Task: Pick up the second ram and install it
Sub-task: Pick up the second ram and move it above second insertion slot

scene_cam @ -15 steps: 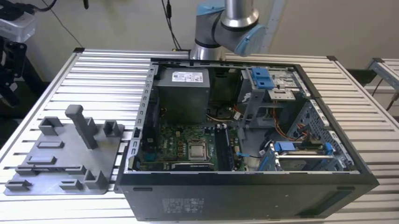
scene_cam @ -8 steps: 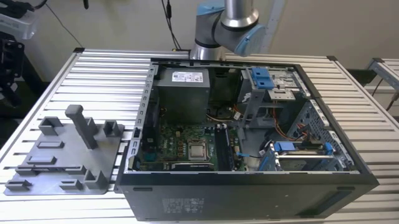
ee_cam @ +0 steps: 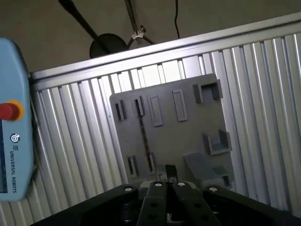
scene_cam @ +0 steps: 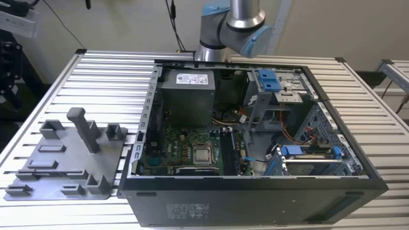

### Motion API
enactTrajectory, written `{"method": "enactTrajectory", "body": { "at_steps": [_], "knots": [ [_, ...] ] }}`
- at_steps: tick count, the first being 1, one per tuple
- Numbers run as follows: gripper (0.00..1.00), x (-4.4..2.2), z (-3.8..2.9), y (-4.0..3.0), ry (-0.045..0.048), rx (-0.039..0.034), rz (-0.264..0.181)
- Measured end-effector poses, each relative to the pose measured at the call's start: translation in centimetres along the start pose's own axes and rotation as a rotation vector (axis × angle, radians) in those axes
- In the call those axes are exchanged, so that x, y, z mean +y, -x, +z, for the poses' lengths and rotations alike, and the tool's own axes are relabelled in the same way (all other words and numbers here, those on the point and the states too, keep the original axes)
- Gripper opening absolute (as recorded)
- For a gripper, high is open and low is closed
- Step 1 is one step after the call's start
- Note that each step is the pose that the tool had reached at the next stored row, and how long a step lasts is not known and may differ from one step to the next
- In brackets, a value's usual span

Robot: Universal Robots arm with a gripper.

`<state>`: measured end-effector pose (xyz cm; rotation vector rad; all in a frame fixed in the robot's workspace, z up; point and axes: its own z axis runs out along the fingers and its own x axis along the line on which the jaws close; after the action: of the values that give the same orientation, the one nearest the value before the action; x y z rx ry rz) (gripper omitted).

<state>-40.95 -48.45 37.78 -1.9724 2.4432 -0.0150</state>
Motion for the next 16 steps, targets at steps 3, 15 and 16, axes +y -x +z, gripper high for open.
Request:
{"method": "enactTrajectory", "body": {
  "at_steps": [3, 15, 16],
  "knots": [
    [0.11, 0.00, 0.06, 0.00, -0.0001, -0.0003, -0.041],
    [0.24, 0.00, 0.08, 0.00, -0.0002, -0.0005, -0.056],
    [0.24, 0.00, 0.08, 0.00, -0.0002, -0.0005, -0.056]
  ]
}}
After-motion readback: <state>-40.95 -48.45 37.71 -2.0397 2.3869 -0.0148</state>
